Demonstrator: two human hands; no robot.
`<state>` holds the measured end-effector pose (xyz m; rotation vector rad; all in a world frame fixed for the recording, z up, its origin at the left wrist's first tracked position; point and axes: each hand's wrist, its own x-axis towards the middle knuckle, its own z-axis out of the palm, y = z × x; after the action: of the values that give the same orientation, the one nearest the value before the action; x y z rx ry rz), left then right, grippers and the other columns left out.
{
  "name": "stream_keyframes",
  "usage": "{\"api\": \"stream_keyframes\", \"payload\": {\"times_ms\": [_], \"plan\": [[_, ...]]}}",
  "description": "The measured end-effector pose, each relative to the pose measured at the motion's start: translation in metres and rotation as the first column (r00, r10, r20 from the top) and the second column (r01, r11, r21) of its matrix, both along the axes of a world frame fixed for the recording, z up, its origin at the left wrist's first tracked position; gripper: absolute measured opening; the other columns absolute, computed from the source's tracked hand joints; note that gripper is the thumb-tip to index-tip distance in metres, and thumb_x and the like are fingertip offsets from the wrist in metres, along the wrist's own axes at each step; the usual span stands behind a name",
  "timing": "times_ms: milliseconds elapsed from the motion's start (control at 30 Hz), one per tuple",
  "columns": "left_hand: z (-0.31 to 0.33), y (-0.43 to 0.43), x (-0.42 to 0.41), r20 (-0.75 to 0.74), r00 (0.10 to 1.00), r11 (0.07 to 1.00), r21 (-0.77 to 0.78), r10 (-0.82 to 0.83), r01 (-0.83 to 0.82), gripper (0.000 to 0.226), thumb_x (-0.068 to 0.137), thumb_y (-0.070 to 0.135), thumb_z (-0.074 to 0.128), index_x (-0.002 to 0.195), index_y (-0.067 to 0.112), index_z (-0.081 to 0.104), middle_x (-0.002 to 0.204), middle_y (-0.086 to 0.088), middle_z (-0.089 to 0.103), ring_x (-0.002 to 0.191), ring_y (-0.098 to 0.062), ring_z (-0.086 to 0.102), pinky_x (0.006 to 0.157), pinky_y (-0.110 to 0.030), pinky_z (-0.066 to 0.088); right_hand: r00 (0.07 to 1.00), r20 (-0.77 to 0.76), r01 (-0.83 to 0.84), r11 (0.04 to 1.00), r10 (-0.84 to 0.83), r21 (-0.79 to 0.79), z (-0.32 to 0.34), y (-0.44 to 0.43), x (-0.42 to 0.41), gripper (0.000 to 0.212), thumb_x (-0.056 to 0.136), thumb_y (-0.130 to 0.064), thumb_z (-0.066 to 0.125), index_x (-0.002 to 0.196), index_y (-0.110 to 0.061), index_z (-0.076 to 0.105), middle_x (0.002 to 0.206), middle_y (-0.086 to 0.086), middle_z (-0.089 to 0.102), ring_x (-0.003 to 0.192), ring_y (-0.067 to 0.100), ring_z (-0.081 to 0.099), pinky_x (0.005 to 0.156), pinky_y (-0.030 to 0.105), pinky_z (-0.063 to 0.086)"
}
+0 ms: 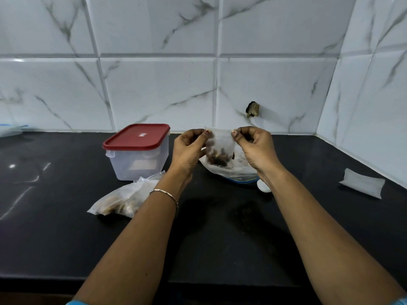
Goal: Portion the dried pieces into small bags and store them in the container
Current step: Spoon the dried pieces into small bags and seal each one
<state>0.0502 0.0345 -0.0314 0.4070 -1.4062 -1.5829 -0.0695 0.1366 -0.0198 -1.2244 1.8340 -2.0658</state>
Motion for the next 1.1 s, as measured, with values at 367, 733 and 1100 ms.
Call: {"api": "stream_keyframes", "payload": {"times_ms": [367,733,1100], "plan": [[-0.004,-0.006,-0.001,0.027,0.999,0.999,-0.038,-0.019,0.02,0.009,0.088,0.016,0.068,0.09,0.007,0.069,0.086,-0.009,0.07,0.085,-0.022,0.065,0.081,-0.035,0.056,0.997,-0.039,-0.069,0.997,0.071,0.035,0.0,0.0,0.01,0.023,0.088,-0.028,0.068,0.096,-0.006,0.069,0.092,0.004,0.067,0.077,0.009,0.058,0.057,0.004,0.045],[-0.004,-0.001,-0.003,0.06,0.997,0.995,-0.075,-0.057,0.062,0.006,0.086,0.01,0.07,0.09,0.006,0.072,0.09,-0.011,0.072,0.091,-0.025,0.068,0.093,-0.046,0.053,0.995,-0.097,-0.02,0.999,0.023,0.028,-0.006,-0.008,0.004,0.005,0.086,-0.023,0.072,0.083,-0.024,0.069,0.088,-0.01,0.068,0.096,0.01,0.063,0.086,0.024,0.05],[-0.003,0.001,-0.003,0.107,0.994,0.99,-0.136,-0.012,0.026,0.015,0.088,0.013,0.068,0.097,0.001,0.07,0.092,-0.014,0.072,0.086,-0.02,0.068,0.075,-0.025,0.055,0.991,-0.111,-0.077,0.997,0.079,0.016,-0.004,-0.005,0.011,0.002,0.085,-0.021,0.073,0.084,-0.021,0.072,0.082,-0.012,0.07,0.083,-0.004,0.064,0.077,0.013,0.048]]}}
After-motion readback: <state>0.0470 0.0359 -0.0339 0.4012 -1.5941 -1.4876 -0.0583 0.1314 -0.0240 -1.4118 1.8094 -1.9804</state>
